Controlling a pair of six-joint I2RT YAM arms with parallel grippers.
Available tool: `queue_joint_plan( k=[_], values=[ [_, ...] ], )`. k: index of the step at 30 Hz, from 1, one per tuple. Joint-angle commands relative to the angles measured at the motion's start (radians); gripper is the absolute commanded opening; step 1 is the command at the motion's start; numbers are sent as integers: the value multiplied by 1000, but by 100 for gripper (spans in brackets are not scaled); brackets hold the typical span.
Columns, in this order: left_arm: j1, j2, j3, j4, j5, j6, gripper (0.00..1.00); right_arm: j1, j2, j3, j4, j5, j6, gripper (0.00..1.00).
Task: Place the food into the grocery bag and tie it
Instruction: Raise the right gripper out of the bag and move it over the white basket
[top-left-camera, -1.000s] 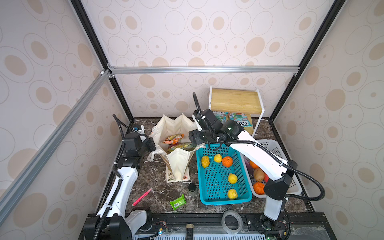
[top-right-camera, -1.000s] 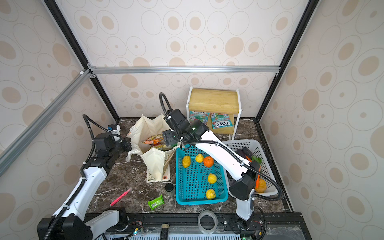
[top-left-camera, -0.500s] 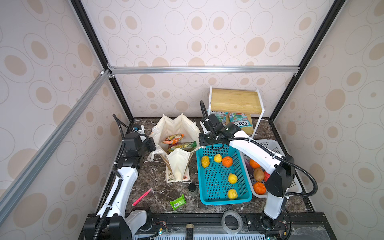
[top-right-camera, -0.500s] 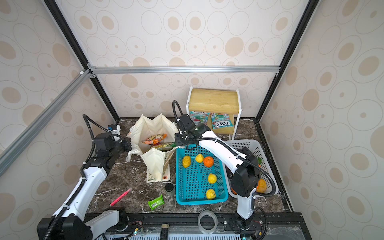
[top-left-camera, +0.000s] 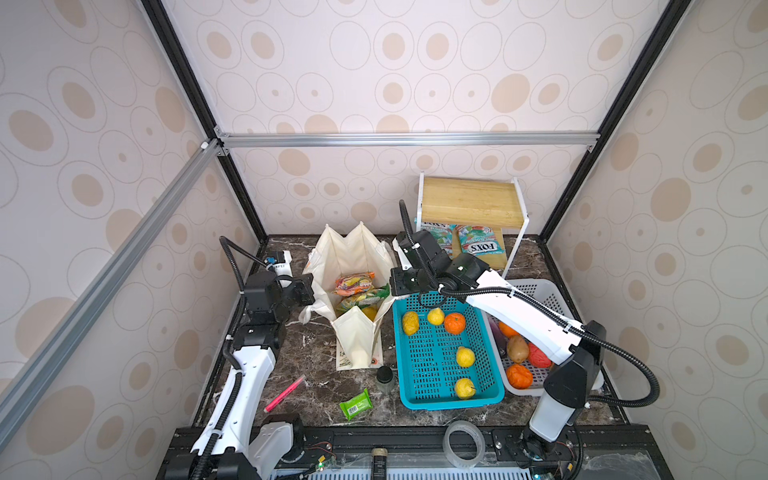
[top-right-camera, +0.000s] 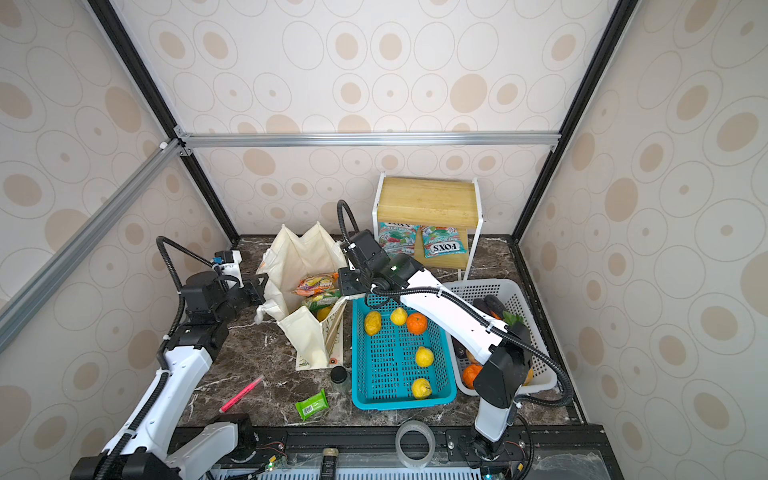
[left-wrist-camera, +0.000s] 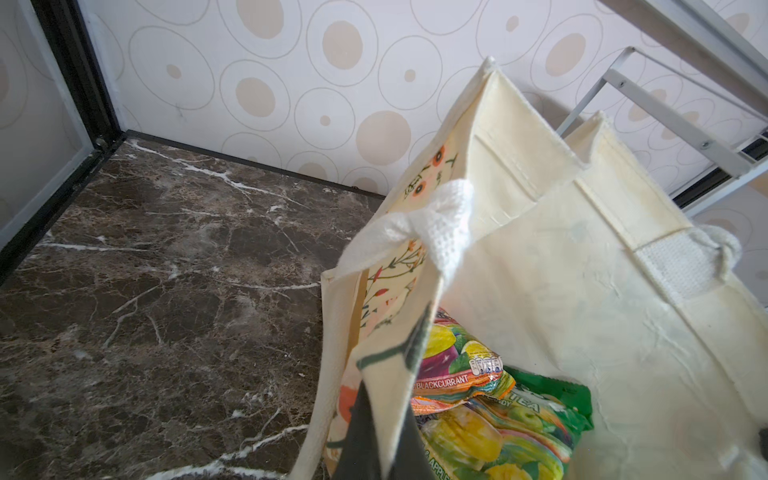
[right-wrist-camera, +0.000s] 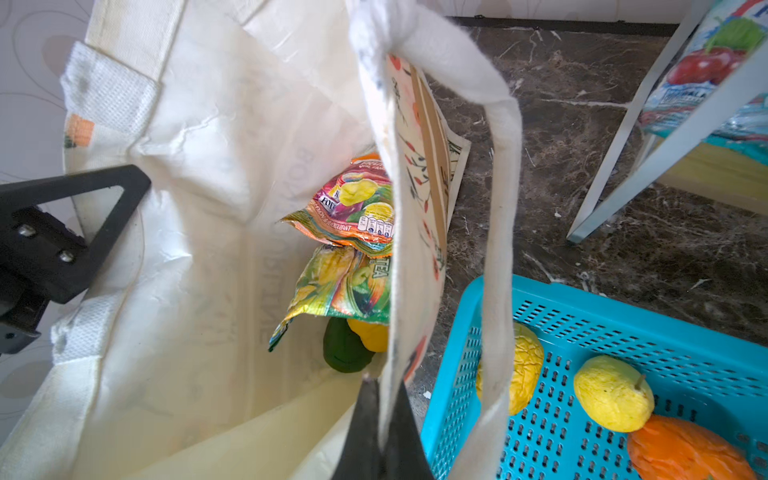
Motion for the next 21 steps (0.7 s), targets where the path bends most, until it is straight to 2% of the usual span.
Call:
queue_joint_plan(
  k=[1,2,3,5,7,10,12,16,19,21],
  values=[
    [5,13,34,28,-39,4,0,2,-43,4,14,67,22,0],
    [6,24,37,16,-51,3,0,9,-55,-6,24,82,14,6],
    [5,33,40,3,-66,3,0,8,-67,-19,39,94,11,17],
    [5,54,55,-29,-96,9,0,8,-92,-35,36,130,-3,49],
    [6,60,63,-39,-108,12,0,8,-116,-32,-9,186,-17,68],
    [5,53,56,-31,-110,10,0,8,-178,-49,-76,307,-24,83],
    [5,52,55,-31,-111,11,0,4,-231,-69,-117,374,-7,100],
    [5,55,56,-28,-106,14,0,-2,-337,-95,-203,359,80,100],
    [6,55,54,-25,-95,15,0,-10,-455,-197,-178,374,11,100],
    [5,55,56,-29,-109,20,0,-77,-515,-272,-191,362,-6,100]
  ],
)
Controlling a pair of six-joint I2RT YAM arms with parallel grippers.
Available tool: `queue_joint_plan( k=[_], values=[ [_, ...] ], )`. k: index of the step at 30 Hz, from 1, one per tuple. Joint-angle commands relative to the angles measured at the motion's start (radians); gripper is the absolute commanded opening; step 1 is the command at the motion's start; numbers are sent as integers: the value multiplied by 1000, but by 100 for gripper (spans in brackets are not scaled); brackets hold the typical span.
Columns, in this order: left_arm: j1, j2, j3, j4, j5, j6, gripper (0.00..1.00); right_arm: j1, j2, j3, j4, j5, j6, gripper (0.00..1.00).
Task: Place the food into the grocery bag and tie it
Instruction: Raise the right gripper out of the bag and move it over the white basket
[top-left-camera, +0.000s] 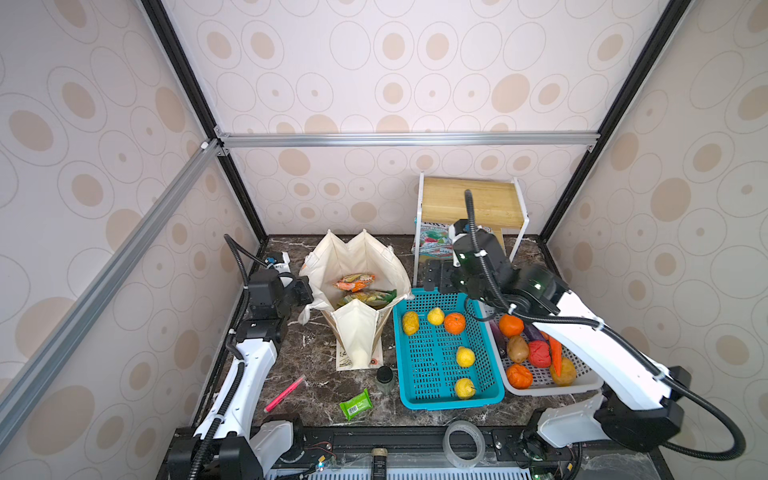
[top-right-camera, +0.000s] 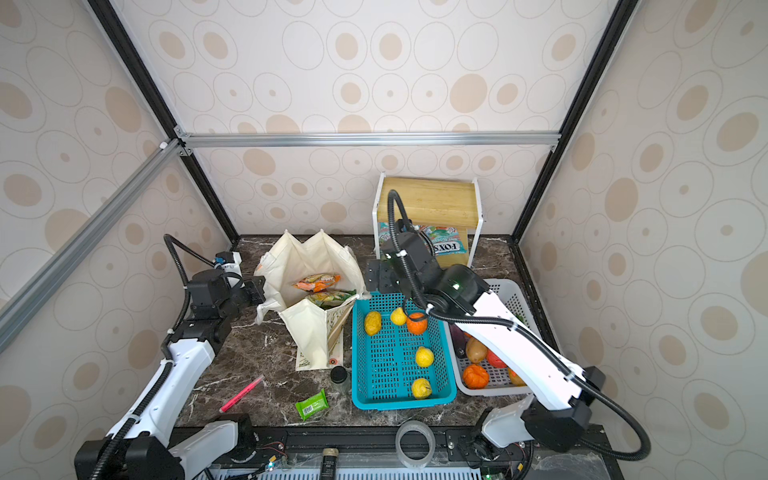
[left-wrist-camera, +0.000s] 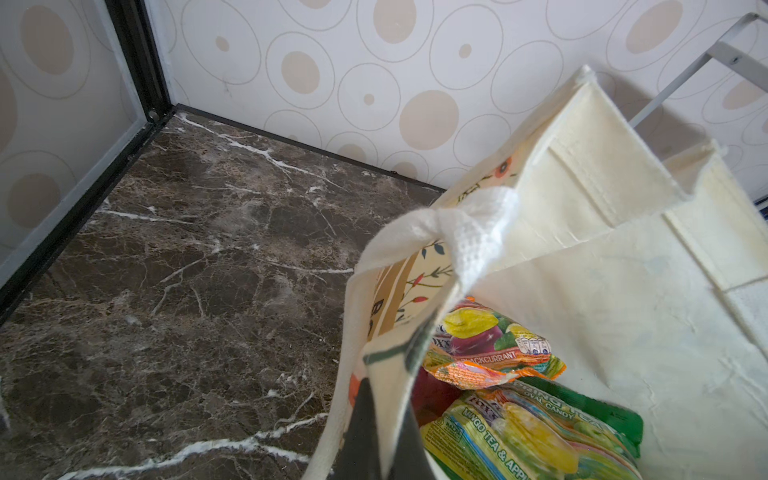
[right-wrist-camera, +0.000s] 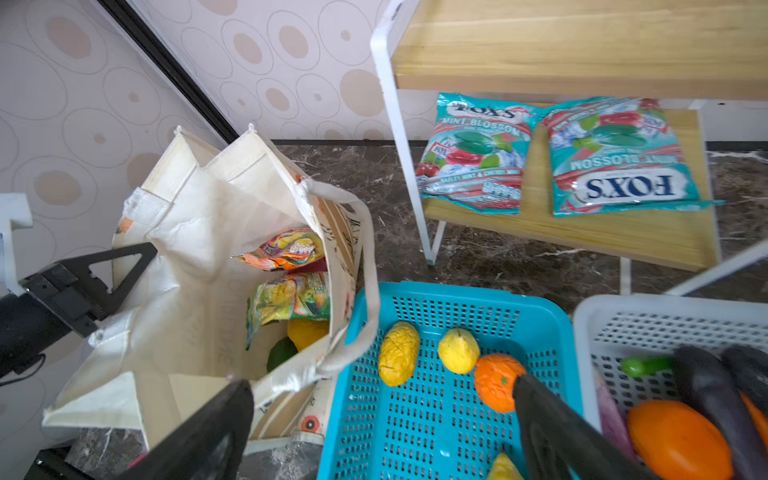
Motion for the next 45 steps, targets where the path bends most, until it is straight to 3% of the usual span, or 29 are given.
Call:
queue_joint_plan(
  k=[1,5,12,15,25,35,45],
  values=[
    [6,-5,40,-1,-21,19,0,-136,-64,-97,-95,-28,3,100],
    [5,3,44,-6,-23,19,0,-364,-148,-245,-157,-89,84,100],
    [5,7,45,-8,-27,20,0,-497,-237,-420,-202,-40,178,100],
    [6,6,46,-9,-27,21,0,-574,-250,-467,-259,-41,275,100],
    [5,10,47,-9,-17,17,0,-822,-271,-720,-131,-325,256,95],
    [5,13,45,-11,-19,17,0,-837,-175,-818,38,-413,238,79],
    [6,13,47,-12,-22,17,0,-838,-100,-834,75,-392,237,77]
  ],
)
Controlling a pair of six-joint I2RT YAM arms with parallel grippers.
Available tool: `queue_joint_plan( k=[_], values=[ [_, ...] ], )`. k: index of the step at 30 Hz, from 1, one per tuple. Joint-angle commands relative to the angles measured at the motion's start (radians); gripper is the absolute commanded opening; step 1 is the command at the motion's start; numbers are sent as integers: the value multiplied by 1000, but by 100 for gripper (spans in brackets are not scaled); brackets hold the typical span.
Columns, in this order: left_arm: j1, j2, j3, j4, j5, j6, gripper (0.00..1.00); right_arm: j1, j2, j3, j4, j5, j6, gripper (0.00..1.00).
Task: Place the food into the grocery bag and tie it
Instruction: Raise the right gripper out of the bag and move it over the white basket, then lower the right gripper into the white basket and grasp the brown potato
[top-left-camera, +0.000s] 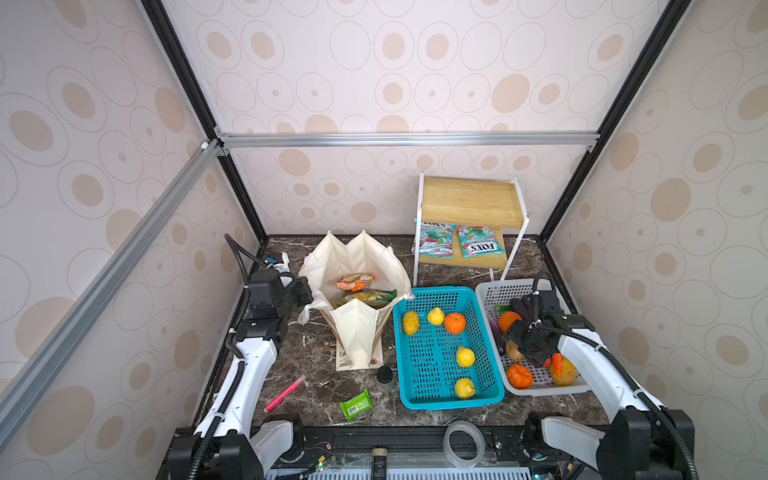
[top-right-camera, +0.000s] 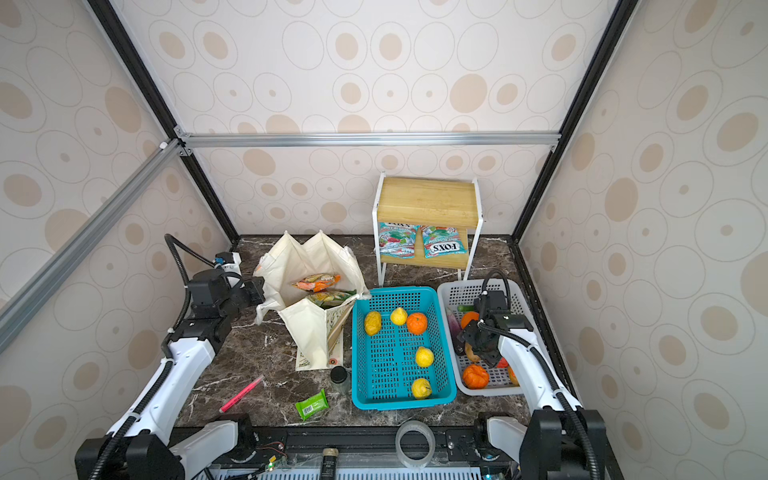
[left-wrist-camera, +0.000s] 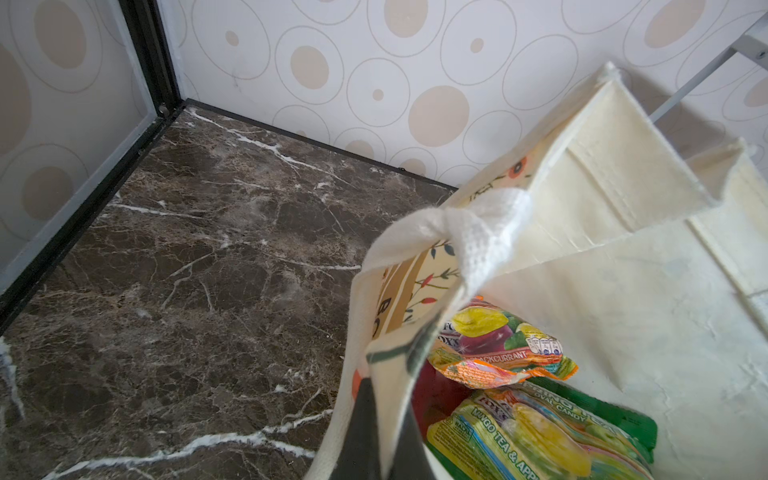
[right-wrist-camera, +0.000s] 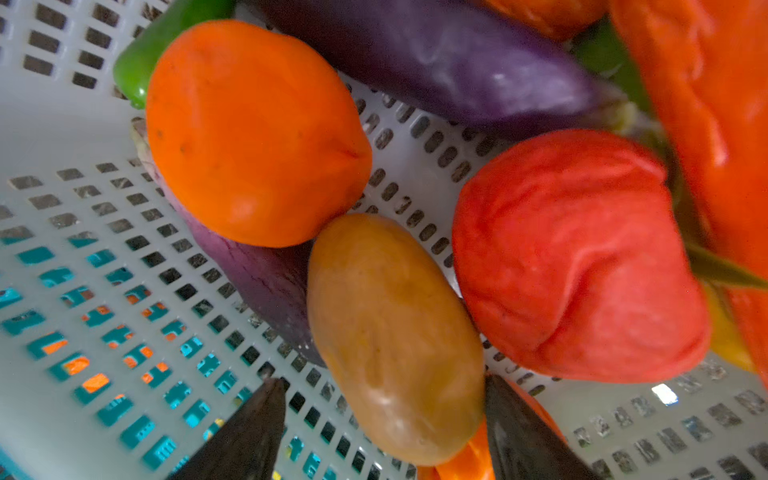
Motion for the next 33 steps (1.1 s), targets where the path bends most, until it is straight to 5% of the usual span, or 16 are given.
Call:
queue_joint_plan(
  k=[1,9,27,33],
  values=[
    [6,2,42,1,-9,17,0,-4,18,-17,28,13,3,78],
    [5,2,41,0,-9,15,0,-6,55,-37,51,44,-6,79],
    [6,1,42,2,-6,15,0,-6,-85,-35,65,-5,-80,54],
    [5,0,42,1,-8,17,0,-5,-62,-28,56,49,-110,60]
  ],
)
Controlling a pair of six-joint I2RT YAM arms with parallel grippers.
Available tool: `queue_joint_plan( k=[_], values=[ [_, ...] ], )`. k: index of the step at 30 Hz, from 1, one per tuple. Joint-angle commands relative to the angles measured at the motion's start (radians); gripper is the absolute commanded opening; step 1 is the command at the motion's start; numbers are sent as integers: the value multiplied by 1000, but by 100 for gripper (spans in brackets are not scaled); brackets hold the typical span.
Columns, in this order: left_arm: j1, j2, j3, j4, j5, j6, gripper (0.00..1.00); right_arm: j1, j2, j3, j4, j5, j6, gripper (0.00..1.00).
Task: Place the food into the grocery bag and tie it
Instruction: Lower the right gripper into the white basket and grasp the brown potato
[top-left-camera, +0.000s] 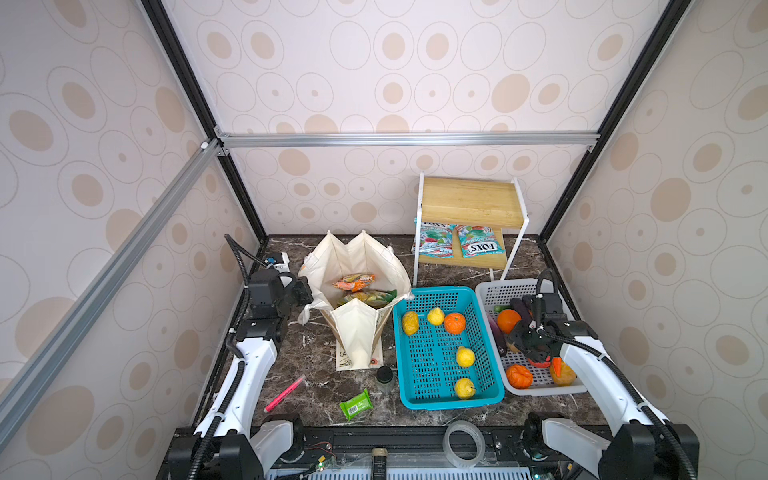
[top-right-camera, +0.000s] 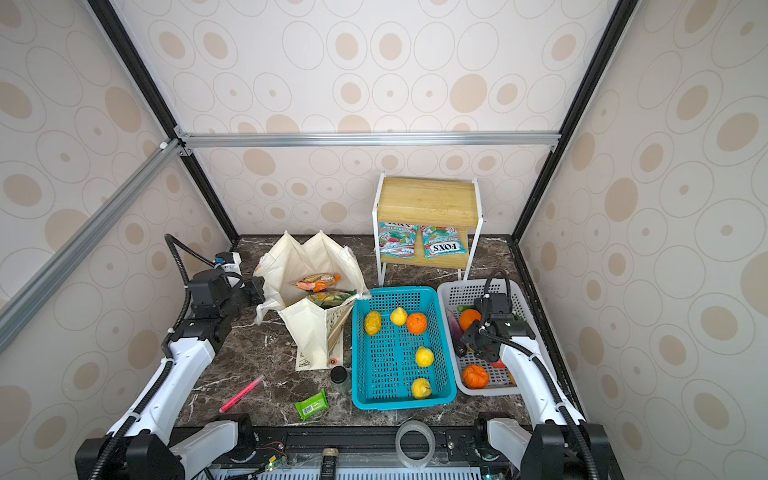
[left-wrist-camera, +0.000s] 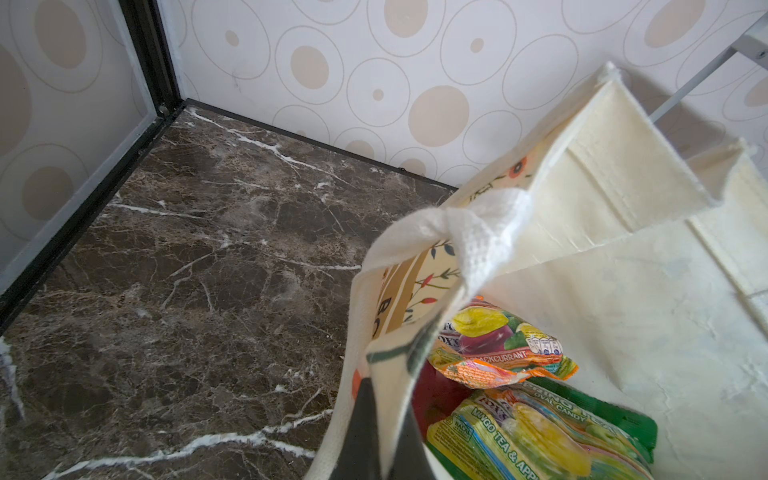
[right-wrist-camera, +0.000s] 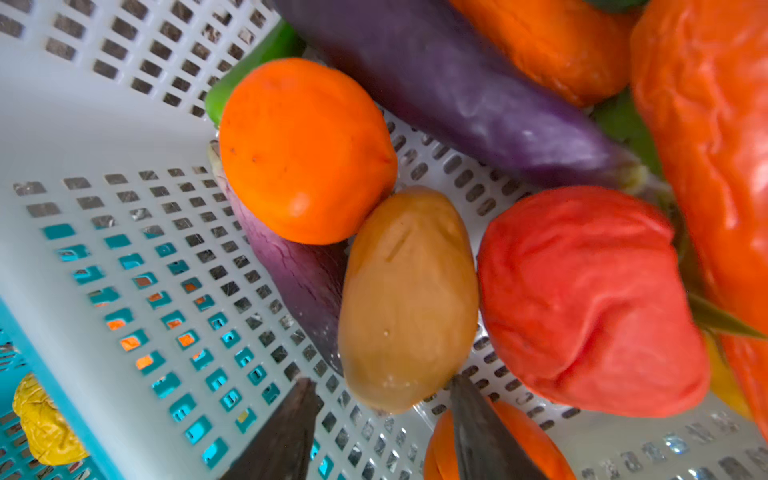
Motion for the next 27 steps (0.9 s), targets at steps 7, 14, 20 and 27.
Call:
queue_joint_plan(
  k=[7,14,20,27],
  values=[
    [5,2,41,3,-7,16,0,-4,85,14,1,80,-32,82],
    [5,2,42,0,-6,16,0,-4,133,15,50,62,-12,82],
    [5,-1,42,1,-5,17,0,-4,128,-1,74,96,11,59],
    [6,-1,42,3,-5,14,0,-2,93,-8,92,44,13,48]
  ],
)
